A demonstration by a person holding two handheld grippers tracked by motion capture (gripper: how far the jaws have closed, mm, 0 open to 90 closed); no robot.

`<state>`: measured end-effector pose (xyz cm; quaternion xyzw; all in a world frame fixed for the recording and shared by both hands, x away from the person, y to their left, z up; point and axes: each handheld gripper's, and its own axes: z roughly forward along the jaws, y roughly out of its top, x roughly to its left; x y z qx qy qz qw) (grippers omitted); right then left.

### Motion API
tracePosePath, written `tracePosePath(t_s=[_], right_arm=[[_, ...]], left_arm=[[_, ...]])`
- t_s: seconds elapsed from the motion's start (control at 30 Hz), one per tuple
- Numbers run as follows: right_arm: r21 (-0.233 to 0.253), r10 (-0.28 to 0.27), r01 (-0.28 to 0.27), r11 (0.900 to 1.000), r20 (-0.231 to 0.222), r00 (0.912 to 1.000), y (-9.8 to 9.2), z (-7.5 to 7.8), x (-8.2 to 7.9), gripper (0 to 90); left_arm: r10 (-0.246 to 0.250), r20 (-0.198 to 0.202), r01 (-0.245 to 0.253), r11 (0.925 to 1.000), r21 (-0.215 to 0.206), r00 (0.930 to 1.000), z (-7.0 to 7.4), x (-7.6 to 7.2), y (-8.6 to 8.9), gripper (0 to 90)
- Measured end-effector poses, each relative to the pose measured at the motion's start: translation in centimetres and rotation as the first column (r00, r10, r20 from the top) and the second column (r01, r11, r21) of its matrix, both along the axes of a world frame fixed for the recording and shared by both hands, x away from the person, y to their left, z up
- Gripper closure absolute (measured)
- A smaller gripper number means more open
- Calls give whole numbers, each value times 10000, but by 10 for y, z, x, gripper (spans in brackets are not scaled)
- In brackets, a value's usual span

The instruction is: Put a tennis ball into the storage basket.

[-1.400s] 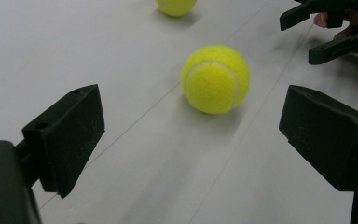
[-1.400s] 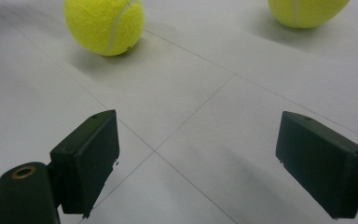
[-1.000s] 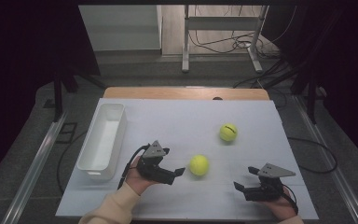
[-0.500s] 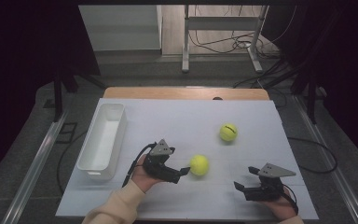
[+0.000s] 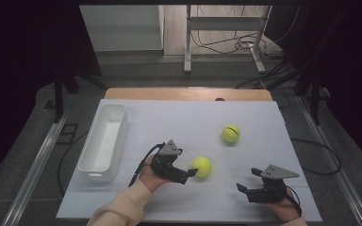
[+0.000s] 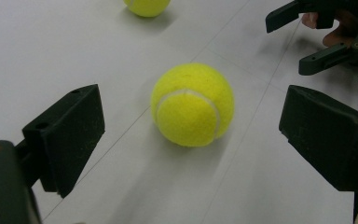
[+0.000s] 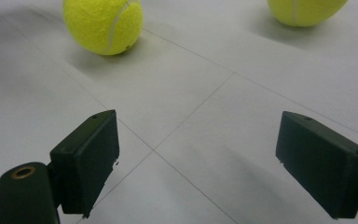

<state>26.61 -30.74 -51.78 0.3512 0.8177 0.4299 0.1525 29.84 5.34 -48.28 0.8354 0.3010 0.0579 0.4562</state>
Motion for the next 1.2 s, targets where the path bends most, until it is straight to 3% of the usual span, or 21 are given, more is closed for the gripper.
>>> tracePosePath(t_s=[0.67, 1.2], right_arm=[[-9, 9, -9, 10000, -26, 10000, 0, 0, 0, 138], [-78, 35, -36, 10000, -34, 10000, 0, -1, 0, 137]], left_arm=[[-168, -366, 180, 9993, 320, 9992, -10, 11, -16, 76], [-385, -431, 410, 9975, 578, 9983, -17, 20, -34, 76]])
